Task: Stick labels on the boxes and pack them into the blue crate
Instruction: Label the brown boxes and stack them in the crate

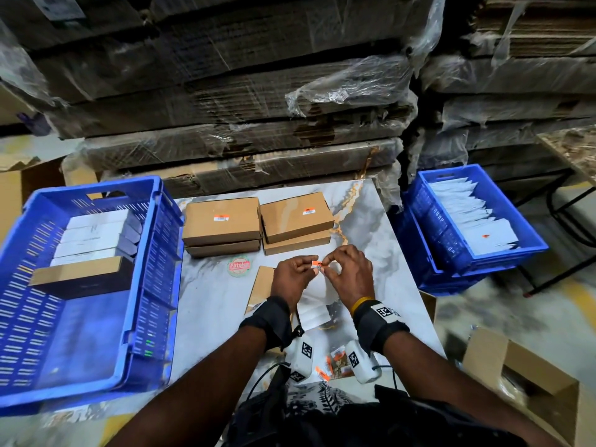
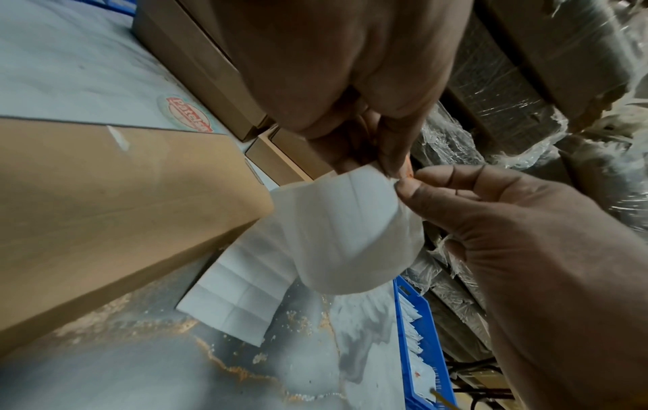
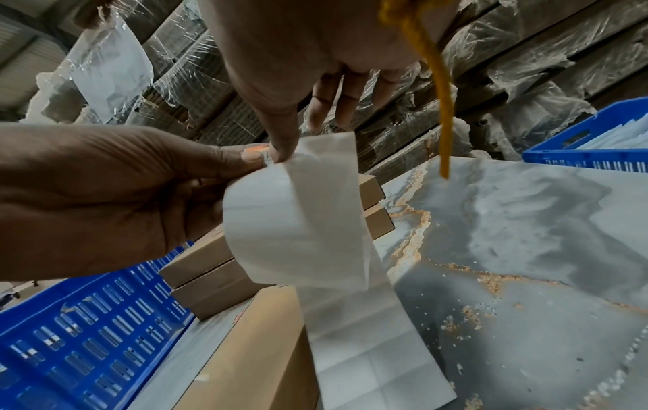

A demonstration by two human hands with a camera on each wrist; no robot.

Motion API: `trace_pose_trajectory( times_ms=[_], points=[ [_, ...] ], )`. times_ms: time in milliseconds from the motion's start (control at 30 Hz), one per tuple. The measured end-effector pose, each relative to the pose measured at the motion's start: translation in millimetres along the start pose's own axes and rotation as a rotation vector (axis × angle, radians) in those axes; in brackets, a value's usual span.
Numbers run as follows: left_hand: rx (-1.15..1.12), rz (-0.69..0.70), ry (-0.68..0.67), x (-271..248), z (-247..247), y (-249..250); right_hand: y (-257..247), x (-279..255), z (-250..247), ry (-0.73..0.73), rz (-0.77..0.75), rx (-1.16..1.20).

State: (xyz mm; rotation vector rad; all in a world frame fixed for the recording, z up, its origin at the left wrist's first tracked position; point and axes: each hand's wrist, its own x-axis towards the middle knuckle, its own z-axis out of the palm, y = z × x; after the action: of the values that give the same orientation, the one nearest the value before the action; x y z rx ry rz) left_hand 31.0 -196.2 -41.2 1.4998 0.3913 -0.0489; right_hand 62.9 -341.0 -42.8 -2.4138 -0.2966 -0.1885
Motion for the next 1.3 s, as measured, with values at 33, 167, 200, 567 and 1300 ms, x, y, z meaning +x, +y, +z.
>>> trace_pose_trajectory(
  times_ms=[33, 167, 200, 567, 1300],
  points=[
    [0.010, -0.004, -0.002, 0, 0, 0, -1, -1, 0, 0.000, 0.002, 0.005],
    [0.010, 0.002, -0.023, -3, 0, 3, -2, -2, -1, -0.023, -0.065, 0.063],
    [0.006, 0.008, -0.031, -3, 1, 4, -2, -3, -1, -0.035, -0.090, 0.068],
    [0.093, -0.023, -0.110, 0, -4, 0, -3, 1, -4, -0.158, -0.116, 0.124],
    [0.237, -0.017, -0.155, 11, -13, 0, -9, 15, -13, -0.333, -0.069, 0.090]
  ],
)
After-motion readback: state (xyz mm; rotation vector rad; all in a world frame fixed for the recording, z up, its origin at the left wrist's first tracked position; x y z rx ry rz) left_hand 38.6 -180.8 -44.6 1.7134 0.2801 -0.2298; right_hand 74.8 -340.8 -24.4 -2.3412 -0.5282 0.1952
